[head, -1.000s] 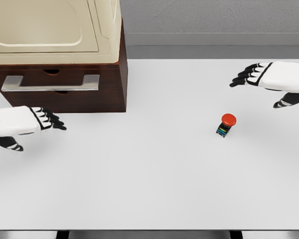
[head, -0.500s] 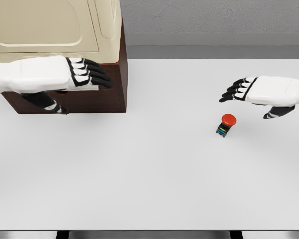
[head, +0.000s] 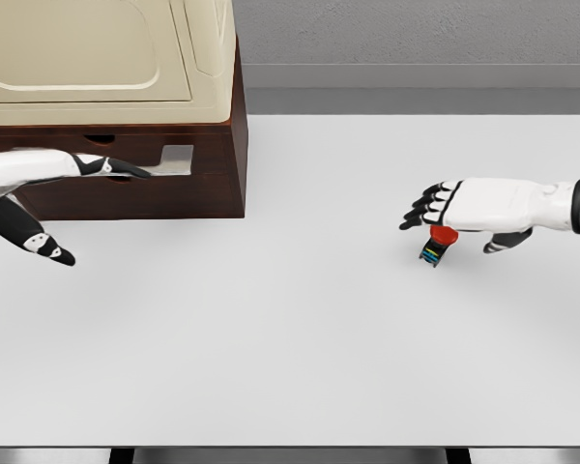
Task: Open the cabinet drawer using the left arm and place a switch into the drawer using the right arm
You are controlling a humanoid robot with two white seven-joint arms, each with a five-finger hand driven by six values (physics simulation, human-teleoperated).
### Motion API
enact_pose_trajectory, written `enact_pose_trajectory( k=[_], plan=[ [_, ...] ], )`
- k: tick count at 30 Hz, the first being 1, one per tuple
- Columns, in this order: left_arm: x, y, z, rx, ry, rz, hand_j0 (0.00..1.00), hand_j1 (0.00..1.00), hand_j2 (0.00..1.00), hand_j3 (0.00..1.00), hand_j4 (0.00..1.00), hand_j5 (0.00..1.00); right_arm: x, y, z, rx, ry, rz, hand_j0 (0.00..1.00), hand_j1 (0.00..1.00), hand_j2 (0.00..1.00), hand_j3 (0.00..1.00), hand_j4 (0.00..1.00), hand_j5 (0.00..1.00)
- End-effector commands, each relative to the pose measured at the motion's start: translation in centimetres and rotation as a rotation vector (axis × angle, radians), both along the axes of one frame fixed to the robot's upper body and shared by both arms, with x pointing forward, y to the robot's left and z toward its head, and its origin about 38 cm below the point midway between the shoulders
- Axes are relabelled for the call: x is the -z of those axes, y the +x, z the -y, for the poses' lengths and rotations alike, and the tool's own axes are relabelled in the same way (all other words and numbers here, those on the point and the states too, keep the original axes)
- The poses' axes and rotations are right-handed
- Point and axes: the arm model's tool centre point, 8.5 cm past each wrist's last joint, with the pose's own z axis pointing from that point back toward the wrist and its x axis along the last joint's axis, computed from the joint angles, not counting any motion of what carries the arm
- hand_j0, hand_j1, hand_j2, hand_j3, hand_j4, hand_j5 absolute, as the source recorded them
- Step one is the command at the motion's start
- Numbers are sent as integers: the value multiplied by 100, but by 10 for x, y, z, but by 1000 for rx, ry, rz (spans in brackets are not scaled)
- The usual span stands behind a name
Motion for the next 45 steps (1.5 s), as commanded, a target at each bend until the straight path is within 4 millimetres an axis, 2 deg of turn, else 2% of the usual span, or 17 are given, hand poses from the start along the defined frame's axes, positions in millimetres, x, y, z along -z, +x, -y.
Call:
enact_pose_trajectory(
  k=[1,5,9,12,22,31,41,45],
  plan=[
    [2,2,-6,-64,10,-43,100,100,100,100,100,100,1,2,-1,3,-1,1,100,100,100,100,100,100],
    [-1,3,-12,-101,17,-51,100,100,100,100,100,100,4,5,-3,8,-1,2,100,100,100,100,100,100],
    [5,9,-19,-196,58,-71,100,100,100,100,100,100,8,6,-3,8,-7,-3,100,100,100,100,100,100],
    [5,10,-20,-195,89,-51,100,100,100,100,100,100,18,7,-5,7,-27,-14,100,100,100,100,100,100],
    [3,18,-28,-261,107,-59,100,100,100,100,100,100,23,8,-4,11,-44,-19,100,100,100,100,100,100],
    [15,28,-24,-299,119,-34,100,100,100,100,100,100,31,8,-5,10,-64,-27,100,100,100,100,100,100],
    [21,25,-19,-283,117,-49,100,100,100,100,100,100,31,13,-6,19,-55,-25,100,100,100,100,100,100],
    [35,21,-17,-267,127,-82,100,100,100,100,100,100,31,13,-6,19,-56,-27,100,100,100,100,100,100]
  ],
)
